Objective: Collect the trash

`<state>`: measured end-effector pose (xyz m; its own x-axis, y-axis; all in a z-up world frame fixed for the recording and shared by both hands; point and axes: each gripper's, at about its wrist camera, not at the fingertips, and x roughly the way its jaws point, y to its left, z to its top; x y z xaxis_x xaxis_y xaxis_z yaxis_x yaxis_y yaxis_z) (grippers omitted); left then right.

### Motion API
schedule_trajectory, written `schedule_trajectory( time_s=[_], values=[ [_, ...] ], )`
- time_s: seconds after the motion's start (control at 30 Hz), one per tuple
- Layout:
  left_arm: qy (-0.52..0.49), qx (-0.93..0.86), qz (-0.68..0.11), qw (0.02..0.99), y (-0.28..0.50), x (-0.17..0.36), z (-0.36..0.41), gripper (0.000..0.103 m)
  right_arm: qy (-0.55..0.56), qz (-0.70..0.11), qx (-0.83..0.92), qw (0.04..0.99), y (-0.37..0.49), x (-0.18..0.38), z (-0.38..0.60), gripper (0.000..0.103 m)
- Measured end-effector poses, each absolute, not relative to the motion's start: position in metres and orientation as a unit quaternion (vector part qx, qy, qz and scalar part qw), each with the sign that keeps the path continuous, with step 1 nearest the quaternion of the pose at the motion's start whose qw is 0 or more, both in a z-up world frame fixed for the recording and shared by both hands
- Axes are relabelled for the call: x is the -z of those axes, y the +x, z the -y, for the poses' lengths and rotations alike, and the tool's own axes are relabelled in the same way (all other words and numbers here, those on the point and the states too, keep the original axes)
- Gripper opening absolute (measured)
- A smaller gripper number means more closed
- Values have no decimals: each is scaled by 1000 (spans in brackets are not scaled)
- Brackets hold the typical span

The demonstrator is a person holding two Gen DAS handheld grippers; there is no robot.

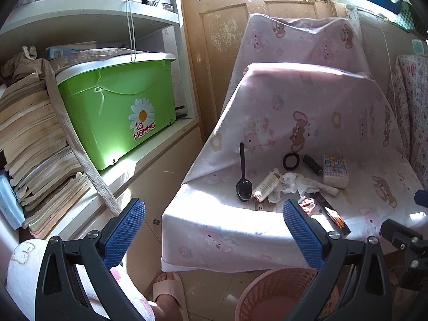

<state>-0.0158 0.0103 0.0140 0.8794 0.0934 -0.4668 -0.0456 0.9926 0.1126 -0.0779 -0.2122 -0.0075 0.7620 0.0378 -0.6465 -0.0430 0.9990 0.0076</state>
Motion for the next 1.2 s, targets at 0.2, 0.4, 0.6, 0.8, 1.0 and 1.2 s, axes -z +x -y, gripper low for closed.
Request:
schedule_trajectory(
  time_s=[0.2,0.4,0.6,0.8,1.0,1.2],
  values=[
    [34,-50,-260,964,-9,-15,-23,102,-12,-368,-13,930,-73,15,211,91],
    [40,-41,-273,960,-8,-12,-18,102,-14,-358,-8,933,-75,13,211,92],
    [53,-31,-287,956,-7,-7,-13,102,7,-369,-9,929,-71,18,214,92],
    [39,-6,-302,952,-5,-5,-10,102,-7,-365,-1,931,-71,19,214,92],
    [49,-5,-306,951,-4,-4,-6,102,-15,-363,-7,932,-73,19,209,92],
    [44,5,-332,942,3,3,-5,102,-16,-358,-15,934,-74,21,206,92]
  ],
)
